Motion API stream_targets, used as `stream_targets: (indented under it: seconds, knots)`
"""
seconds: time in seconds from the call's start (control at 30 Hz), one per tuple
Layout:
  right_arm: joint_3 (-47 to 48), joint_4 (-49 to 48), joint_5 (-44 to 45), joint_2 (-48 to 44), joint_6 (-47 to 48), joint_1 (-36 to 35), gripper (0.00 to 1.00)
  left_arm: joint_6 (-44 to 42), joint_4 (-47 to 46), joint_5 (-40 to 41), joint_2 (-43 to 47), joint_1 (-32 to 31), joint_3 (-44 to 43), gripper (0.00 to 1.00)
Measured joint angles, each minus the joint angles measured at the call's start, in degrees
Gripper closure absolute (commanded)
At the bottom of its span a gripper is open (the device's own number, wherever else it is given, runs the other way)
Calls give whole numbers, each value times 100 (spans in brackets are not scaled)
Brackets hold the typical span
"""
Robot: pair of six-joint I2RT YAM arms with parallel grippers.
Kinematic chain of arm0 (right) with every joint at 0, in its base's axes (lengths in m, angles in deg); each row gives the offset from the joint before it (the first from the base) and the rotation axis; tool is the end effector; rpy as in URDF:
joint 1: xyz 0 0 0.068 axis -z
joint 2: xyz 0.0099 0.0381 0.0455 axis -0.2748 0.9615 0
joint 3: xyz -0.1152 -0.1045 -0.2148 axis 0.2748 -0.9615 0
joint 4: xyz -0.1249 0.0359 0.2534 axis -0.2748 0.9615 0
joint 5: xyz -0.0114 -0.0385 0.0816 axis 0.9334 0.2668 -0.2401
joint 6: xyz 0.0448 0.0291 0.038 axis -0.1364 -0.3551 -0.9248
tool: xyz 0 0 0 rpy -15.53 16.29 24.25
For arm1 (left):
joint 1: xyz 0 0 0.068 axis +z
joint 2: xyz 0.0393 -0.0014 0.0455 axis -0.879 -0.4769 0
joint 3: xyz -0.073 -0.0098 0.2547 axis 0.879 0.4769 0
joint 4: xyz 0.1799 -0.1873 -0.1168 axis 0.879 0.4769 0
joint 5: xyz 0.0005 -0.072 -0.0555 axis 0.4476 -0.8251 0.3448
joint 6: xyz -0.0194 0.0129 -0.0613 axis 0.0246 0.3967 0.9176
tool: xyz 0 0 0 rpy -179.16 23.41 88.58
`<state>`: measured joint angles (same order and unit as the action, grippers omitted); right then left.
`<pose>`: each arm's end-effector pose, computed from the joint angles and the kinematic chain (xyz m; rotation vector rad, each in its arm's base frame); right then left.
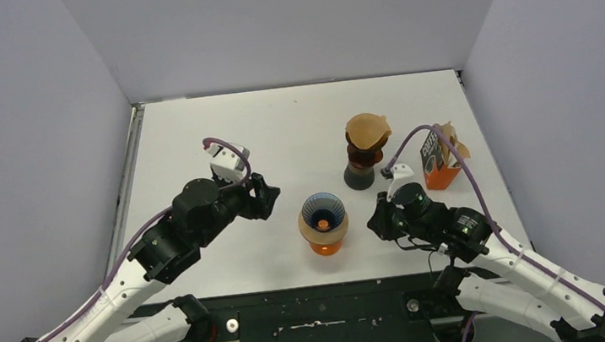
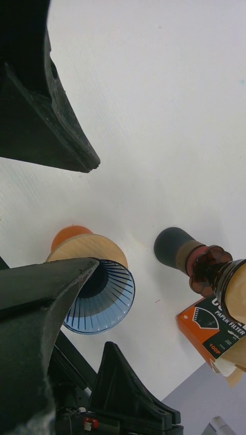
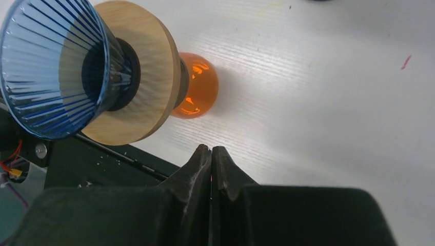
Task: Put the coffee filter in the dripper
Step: Move the coffee server to the center of the board.
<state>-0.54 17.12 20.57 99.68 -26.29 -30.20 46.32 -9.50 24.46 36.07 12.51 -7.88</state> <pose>0.1370 0.1389 0.2679 -0.2117 2.3733 0.6544 0.1588 -0.1661 0.3586 0.3516 1.8630 -0.6155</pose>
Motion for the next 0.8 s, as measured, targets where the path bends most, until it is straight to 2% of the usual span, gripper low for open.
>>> stream_targets:
  seconds: [0.43,0.8]
  knots:
    - [-1408,-750,-1102,-363,-1222,4,100,-94,-39,129,258,0,105,39]
    - [-2953,-2684,-2070,-564,-2702,4,100,-109,-96,144,393,0,313,39]
